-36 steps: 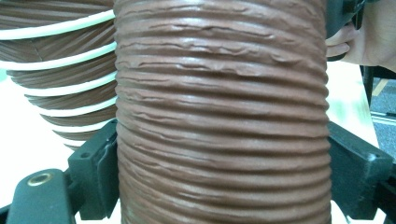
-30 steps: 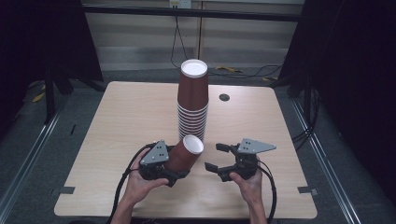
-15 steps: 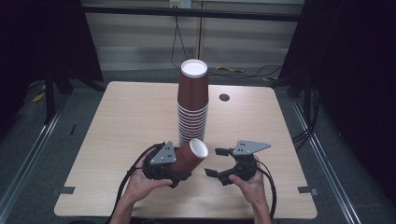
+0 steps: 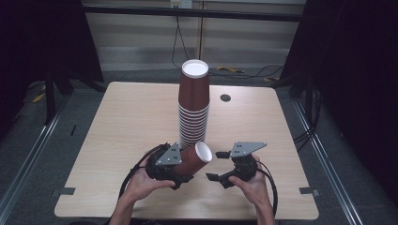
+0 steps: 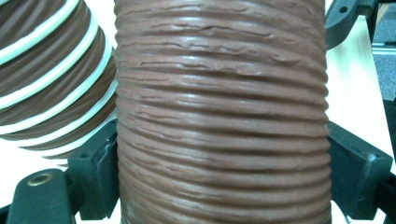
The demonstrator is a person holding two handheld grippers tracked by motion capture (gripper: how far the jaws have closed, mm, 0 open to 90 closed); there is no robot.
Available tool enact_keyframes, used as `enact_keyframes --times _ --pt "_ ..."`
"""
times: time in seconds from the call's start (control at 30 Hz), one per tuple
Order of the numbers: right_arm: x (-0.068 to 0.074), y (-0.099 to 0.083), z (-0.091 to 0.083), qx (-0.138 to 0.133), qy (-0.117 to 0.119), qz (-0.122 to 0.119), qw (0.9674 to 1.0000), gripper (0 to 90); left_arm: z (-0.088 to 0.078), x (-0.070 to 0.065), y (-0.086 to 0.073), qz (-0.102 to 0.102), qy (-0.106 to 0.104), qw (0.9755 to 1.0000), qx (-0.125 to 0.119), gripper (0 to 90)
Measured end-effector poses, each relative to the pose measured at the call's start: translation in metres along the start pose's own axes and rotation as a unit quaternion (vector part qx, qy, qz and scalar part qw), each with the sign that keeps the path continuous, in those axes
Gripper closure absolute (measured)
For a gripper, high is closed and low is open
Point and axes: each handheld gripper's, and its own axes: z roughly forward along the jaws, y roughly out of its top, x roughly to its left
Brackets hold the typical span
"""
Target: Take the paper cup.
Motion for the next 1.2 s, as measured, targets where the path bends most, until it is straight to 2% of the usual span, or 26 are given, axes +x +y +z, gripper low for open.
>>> enact_keyframes --times 0.03,0.13,0.17,0.23,0.33,0.37,0.5,0.53,0.67,0.93,1.03,1.13,1.2 --pt "0.0 0.001 0.001 0.002 0.008 -0.001 1.0 16.8 0.001 0.0 0.0 0.001 -0.001 1.0 0.003 13.4" --pt "0.0 0.002 0.001 0.006 0.004 -0.004 1.0 16.8 0.005 0.0 0.001 0.005 0.0 0.9998 0.019 13.4" --pt "0.0 0.003 0.002 0.018 0.001 -0.008 0.9998 16.6 0.007 -0.001 0.002 0.01 0.002 0.9995 0.031 13.4" --pt "0.0 0.004 0.003 0.025 0.0 -0.012 0.9996 16.3 0.008 -0.001 0.003 0.016 0.001 0.9991 0.039 13.4" --pt "-0.001 0.004 0.004 0.037 0.0 -0.02 0.9991 15.3 0.008 -0.002 0.004 0.016 -0.002 0.999 0.042 13.4" --pt "-0.001 0.004 0.006 0.048 -0.002 -0.024 0.9985 14.7 0.008 -0.002 0.005 0.02 -0.002 0.9989 0.043 13.5" --pt "-0.001 0.004 0.008 0.059 -0.001 -0.029 0.9978 14.8 0.01 -0.003 0.005 0.031 -0.004 0.9976 0.062 13.4" --pt "-0.001 0.005 0.009 0.066 -0.012 -0.033 0.9972 14.8 0.01 -0.003 0.006 0.033 -0.007 0.9975 0.062 13.4" --pt "-0.001 0.007 0.011 0.082 -0.008 -0.039 0.9959 15.3 0.012 -0.003 0.005 0.038 -0.009 0.9963 0.076 13.4" --pt "-0.001 0.008 0.017 0.103 -0.011 -0.038 0.9939 15.7 0.014 -0.001 0.006 0.039 -0.015 0.9952 0.089 13.3" --pt "0.0 0.011 0.017 0.117 -0.009 -0.046 0.992 15.1 0.013 0.0 0.007 0.042 -0.013 0.9943 0.097 13.4" --pt "-0.001 0.013 0.017 0.121 -0.01 -0.048 0.9914 15.1 0.015 -0.001 0.009 0.049 -0.018 0.993 0.106 13.4" --pt "-0.001 0.014 0.019 0.133 -0.003 -0.062 0.9891 15.6 0.017 -0.003 0.009 0.056 -0.021 0.9919 0.112 13.4"
